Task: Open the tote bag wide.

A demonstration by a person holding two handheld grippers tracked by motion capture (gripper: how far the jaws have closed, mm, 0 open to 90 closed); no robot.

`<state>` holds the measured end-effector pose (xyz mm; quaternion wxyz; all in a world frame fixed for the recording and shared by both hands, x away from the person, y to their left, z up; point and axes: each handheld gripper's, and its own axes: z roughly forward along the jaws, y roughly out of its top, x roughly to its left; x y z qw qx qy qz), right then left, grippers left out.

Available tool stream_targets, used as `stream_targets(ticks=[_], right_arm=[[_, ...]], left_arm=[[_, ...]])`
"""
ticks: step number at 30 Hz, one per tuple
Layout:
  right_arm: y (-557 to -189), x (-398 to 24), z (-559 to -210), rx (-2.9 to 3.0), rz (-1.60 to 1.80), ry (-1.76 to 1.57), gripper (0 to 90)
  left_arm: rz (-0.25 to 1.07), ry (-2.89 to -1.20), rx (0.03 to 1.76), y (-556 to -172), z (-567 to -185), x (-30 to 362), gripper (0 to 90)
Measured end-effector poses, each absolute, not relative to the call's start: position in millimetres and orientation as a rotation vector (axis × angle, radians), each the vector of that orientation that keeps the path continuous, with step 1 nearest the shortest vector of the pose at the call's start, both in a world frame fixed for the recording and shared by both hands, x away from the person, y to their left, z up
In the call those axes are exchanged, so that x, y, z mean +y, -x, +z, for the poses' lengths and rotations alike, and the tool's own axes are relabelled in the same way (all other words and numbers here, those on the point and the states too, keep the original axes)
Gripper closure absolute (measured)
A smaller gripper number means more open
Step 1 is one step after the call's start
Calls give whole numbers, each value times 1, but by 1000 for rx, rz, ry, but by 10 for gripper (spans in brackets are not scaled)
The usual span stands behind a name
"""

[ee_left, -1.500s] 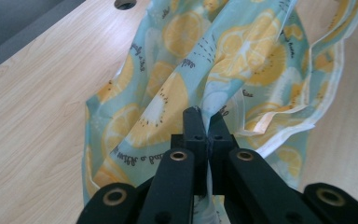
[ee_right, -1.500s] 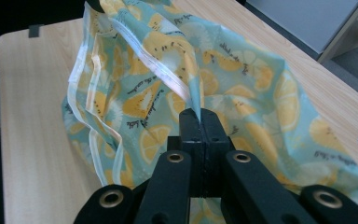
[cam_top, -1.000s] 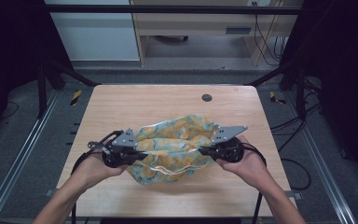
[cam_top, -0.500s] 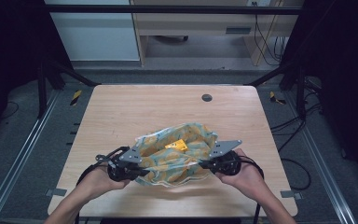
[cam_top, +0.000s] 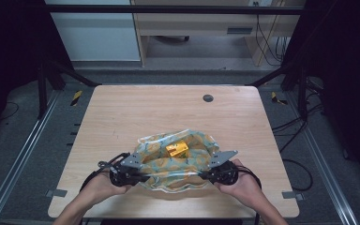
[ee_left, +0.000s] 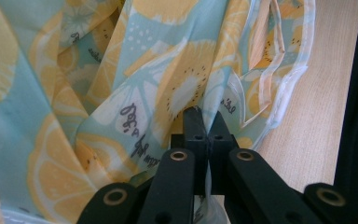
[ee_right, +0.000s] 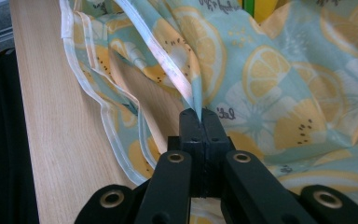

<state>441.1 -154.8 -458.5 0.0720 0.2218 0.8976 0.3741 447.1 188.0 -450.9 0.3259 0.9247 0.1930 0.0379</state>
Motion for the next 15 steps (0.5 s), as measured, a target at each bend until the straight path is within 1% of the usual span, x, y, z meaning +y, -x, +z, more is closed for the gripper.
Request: stream_targets(ticks=[9, 15], right_arm=[[-440, -155, -469, 2717, 1113, -681, 900], [-439, -156, -471, 2720, 1112, -681, 900]], left_arm=[[121, -2412, 541, -450, -455, 188, 900], [121, -2412, 527, -447, -455, 188, 900]])
